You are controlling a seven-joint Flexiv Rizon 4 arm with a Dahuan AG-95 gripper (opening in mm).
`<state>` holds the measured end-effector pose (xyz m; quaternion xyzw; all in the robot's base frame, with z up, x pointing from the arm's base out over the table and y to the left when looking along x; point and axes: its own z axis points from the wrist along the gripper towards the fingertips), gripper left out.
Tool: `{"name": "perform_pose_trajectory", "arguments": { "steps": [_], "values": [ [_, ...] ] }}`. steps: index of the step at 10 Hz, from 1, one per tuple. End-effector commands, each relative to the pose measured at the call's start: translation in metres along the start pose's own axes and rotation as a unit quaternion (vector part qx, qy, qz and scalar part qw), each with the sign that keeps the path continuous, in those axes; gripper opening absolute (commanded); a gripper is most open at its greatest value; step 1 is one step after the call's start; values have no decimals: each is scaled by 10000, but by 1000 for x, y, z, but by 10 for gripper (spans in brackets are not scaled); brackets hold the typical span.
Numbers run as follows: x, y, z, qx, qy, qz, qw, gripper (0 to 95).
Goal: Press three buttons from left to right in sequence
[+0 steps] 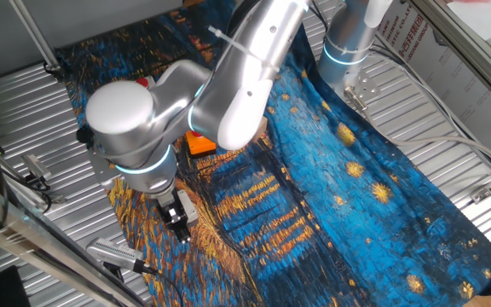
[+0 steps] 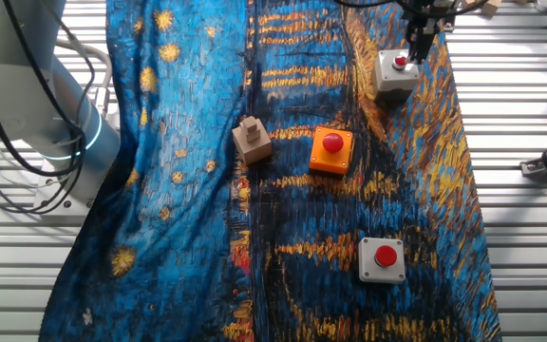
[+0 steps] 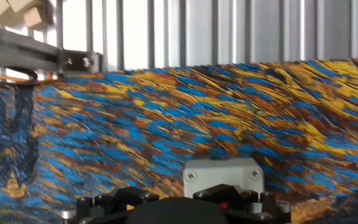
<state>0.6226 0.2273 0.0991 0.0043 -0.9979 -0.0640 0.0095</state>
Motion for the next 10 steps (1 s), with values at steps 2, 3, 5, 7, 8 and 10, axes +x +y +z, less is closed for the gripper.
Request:
{"name": "perform_pose_trajectory", "arguments": {
  "steps": [2, 3, 5, 7, 8, 10],
  "values": [
    [-1, 1, 1, -16, 47, 18, 10000, 950],
    [-1, 1, 1, -34, 57, 31, 10000, 950],
    [-1, 1, 1, -26, 63, 24, 10000, 950],
    [-1, 1, 1, -19, 80, 28, 10000, 950],
    [-1, 1, 1, -17, 77, 27, 10000, 950],
    [-1, 1, 1, -27, 68, 22, 10000, 950]
  ]
}}
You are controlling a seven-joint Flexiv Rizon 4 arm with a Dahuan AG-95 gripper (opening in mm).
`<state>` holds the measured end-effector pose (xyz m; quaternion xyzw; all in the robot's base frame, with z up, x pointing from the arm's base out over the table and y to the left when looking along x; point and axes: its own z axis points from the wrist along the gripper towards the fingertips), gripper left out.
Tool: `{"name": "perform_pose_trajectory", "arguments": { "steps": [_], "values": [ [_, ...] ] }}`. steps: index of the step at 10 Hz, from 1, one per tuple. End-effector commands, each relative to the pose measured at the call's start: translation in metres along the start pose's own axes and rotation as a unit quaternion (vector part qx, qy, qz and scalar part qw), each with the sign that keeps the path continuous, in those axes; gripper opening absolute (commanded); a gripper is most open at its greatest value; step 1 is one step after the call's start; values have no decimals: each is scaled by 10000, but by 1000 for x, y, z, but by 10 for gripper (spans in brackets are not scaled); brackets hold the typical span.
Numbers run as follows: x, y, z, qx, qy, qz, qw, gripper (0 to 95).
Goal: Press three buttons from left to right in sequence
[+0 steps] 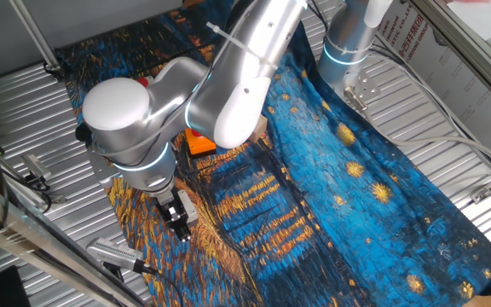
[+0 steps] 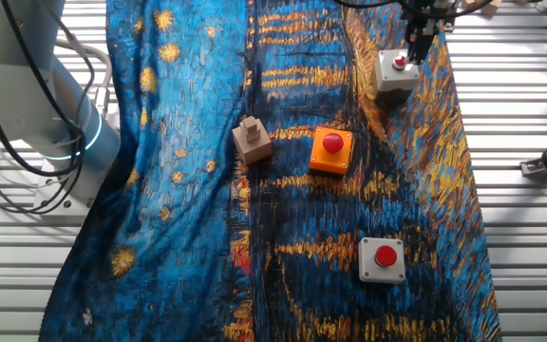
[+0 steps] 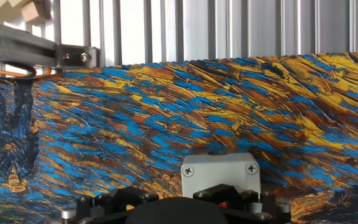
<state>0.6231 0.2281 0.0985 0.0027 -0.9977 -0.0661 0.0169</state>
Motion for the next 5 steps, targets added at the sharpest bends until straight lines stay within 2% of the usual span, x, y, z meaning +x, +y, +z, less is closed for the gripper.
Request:
{"name": "perform_pose_trajectory", "arguments": {
  "steps": [1, 5],
  "values": [
    [0, 0, 0, -9, -5, -2, 10000, 950],
    [0, 0, 0, 40, -150, -232, 9996, 950]
  ]
}}
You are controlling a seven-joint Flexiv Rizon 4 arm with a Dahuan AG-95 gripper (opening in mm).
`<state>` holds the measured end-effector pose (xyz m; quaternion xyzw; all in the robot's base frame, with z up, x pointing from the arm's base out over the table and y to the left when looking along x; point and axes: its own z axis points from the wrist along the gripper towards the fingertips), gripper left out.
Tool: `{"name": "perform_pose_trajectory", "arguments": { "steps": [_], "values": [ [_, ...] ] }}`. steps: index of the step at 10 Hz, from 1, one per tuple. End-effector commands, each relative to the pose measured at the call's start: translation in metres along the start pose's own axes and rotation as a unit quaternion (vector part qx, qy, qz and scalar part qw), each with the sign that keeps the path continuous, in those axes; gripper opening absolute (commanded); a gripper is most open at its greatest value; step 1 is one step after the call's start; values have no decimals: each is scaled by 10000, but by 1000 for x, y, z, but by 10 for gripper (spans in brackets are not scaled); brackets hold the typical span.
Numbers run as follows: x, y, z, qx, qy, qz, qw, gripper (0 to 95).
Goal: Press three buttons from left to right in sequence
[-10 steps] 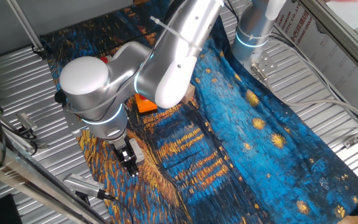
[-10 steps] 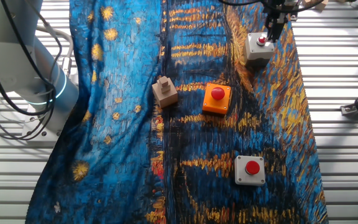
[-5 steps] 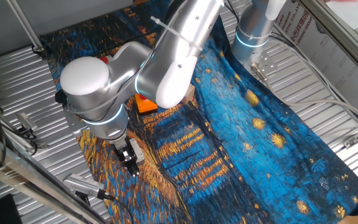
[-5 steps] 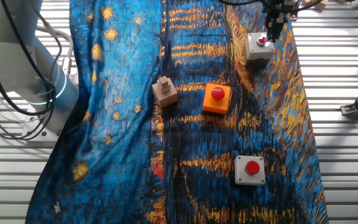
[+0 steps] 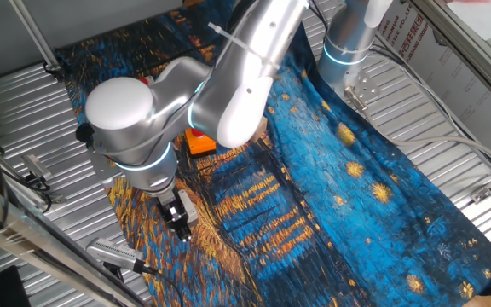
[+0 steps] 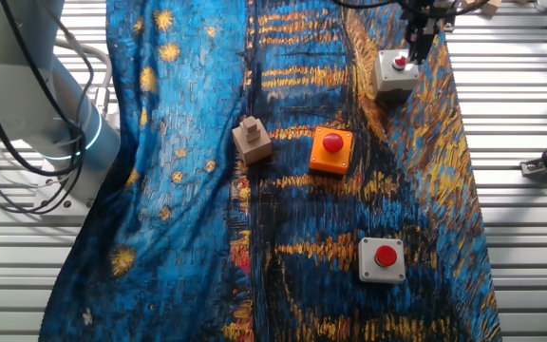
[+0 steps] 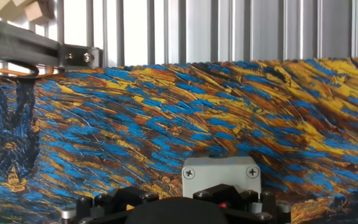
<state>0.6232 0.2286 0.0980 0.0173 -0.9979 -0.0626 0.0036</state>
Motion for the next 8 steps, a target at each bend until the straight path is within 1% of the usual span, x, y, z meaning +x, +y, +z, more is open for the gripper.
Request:
{"name": "perform_pose_trajectory", "arguments": {
  "steps": [1, 2, 3, 4, 5, 6, 7, 8],
  "values": [
    [0, 0, 0, 8, -27, -222, 9997, 950],
    [0, 0, 0, 1, 33, -671, 9977, 950],
    [0, 0, 0, -29, 96, -1023, 9947, 950],
    [0, 0, 0, -92, 136, -1294, 9915, 950],
    [0, 0, 0, -166, 178, -1433, 9894, 950],
    [0, 0, 0, -244, 261, -1540, 9874, 950],
    [0, 0, 0, -279, 323, -1565, 9867, 950],
    [0, 0, 0, -320, 390, -1488, 9876, 950]
  ]
}}
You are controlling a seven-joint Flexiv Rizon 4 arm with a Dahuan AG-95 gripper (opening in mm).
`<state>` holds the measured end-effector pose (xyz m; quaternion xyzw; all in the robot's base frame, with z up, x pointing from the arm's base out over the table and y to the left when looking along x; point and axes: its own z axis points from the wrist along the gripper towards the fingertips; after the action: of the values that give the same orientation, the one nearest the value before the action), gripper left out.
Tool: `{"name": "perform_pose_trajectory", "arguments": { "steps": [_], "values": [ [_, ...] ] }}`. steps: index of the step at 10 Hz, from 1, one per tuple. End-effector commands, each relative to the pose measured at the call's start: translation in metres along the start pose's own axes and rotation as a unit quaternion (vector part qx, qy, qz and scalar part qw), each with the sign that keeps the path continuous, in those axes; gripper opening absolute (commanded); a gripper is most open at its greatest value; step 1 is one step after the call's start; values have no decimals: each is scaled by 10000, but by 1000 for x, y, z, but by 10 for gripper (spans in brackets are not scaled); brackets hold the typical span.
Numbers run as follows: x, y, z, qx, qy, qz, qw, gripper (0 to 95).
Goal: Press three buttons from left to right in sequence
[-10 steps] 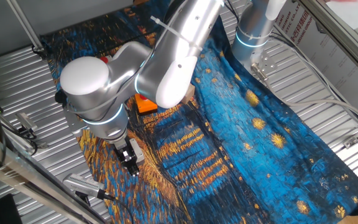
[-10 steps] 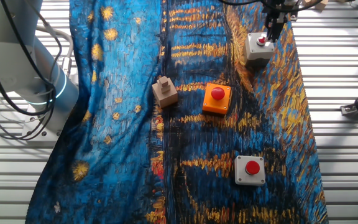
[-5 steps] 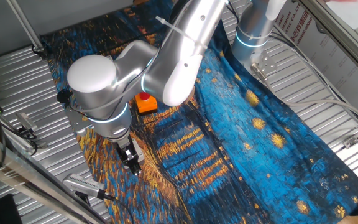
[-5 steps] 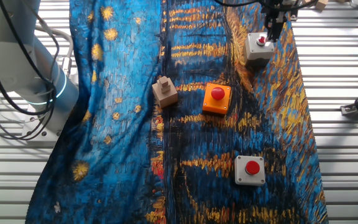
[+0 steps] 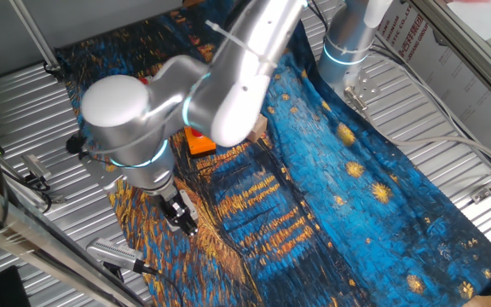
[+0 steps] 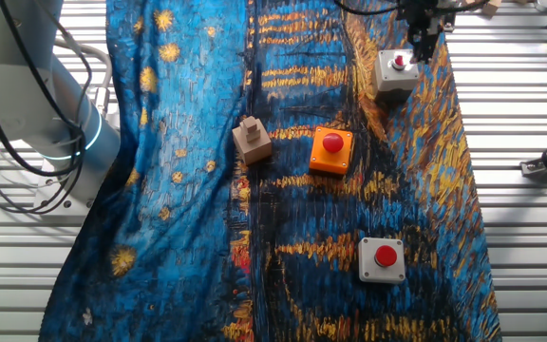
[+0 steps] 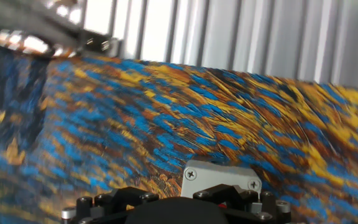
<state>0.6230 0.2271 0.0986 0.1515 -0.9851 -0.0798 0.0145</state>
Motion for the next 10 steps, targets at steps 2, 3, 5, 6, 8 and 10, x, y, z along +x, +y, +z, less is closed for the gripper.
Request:
{"name": "perform_pose_trajectory", "arguments": {
  "steps": [2, 3, 5, 6, 8, 10],
  "values": [
    [-1, 1, 0, -416, 216, 187, 9987, 950],
    [-1, 1, 0, -417, 232, 219, 9986, 950],
    [-1, 1, 0, -415, 267, 307, 9983, 950],
    [-1, 1, 0, -414, 265, 327, 9983, 950],
    [-1, 1, 0, -418, 247, 370, 9981, 950],
    [-1, 1, 0, -406, 245, 472, 9978, 950]
  ]
}}
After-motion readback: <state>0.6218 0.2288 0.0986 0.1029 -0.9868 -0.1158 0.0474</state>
